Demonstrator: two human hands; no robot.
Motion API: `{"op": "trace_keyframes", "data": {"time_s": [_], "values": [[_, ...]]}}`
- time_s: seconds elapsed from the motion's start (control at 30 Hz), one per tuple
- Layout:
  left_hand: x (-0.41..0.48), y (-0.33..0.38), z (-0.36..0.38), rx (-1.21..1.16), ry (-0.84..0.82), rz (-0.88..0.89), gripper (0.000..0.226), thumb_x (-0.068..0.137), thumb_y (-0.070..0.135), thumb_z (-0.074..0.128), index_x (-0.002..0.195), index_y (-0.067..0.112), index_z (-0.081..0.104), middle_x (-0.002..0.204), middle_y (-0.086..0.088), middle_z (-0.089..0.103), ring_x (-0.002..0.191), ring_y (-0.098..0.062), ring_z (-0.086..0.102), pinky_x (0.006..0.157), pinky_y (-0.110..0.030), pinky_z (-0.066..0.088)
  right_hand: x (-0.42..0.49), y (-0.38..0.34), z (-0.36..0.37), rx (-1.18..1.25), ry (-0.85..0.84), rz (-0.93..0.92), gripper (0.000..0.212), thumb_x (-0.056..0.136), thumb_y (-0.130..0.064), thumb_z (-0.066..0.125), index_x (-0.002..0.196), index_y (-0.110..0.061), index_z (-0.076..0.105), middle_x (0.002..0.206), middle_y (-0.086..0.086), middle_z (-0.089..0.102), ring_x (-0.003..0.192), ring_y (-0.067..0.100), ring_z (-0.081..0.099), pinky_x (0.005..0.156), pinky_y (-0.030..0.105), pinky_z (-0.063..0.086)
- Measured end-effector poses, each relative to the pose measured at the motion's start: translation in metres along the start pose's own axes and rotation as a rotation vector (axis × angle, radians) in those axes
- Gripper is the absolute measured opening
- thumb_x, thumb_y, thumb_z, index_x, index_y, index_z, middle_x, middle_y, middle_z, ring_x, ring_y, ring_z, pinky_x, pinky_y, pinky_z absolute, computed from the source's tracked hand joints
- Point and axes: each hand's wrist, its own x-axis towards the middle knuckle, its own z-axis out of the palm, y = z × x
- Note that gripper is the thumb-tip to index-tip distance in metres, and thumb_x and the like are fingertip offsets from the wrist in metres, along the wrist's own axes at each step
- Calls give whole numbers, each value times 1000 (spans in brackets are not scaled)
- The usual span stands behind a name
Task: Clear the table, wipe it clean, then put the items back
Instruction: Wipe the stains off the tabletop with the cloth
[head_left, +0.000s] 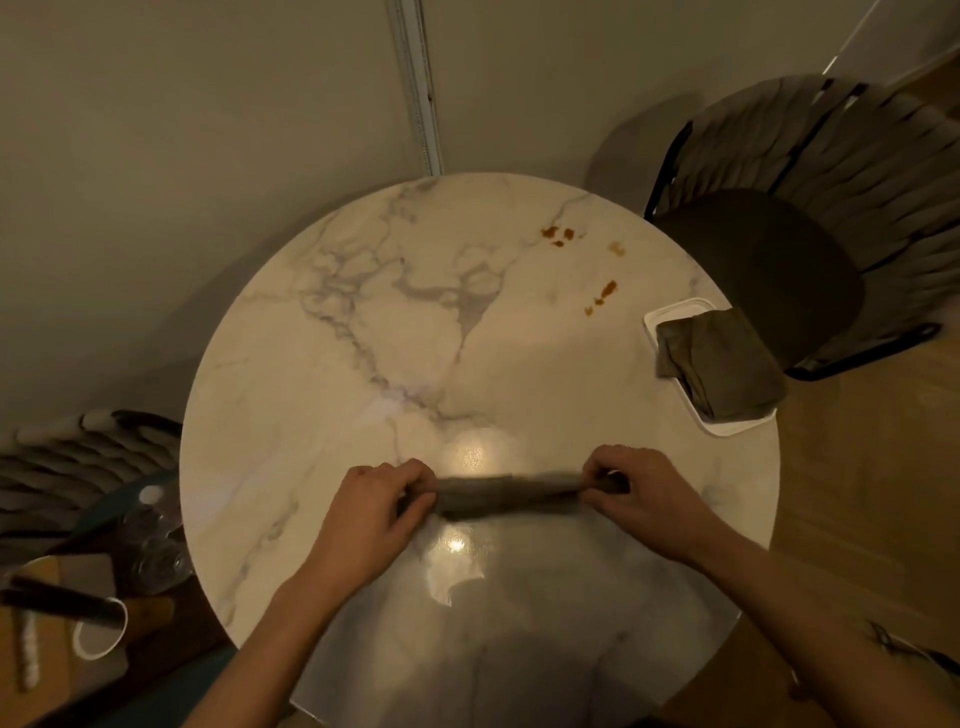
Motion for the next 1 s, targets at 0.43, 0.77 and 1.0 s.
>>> {"op": "trace_keyframes", "data": {"time_s": [0.43,0.77,1.0], "values": [[38,66,11,-915,-264,-594,15,97,10,46,84,12,53,80,-17,57,66,-25,57,53,-31,51,26,-47,3,313,186,216,10,83,-8,70,78,-16,67,57,-9,65,53,0,57,56,18,45],[42,95,32,-983,-63,-493,19,90,-2,55,105,9,60,88,-9,73,84,-23,70,71,-33,58,-6,-44,43,286,371,70,26,88,-37,54,103,-22,70,96,-12,68,90,1,62,78,13,46],[34,28,43,-818,-17,-634,13,88,30,65,101,29,63,96,7,71,94,-19,68,74,-44,58,39,-16,102,6,103,75,35,90,-39,46,106,-18,69,108,-1,61,99,14,56,90,39,50]]}}
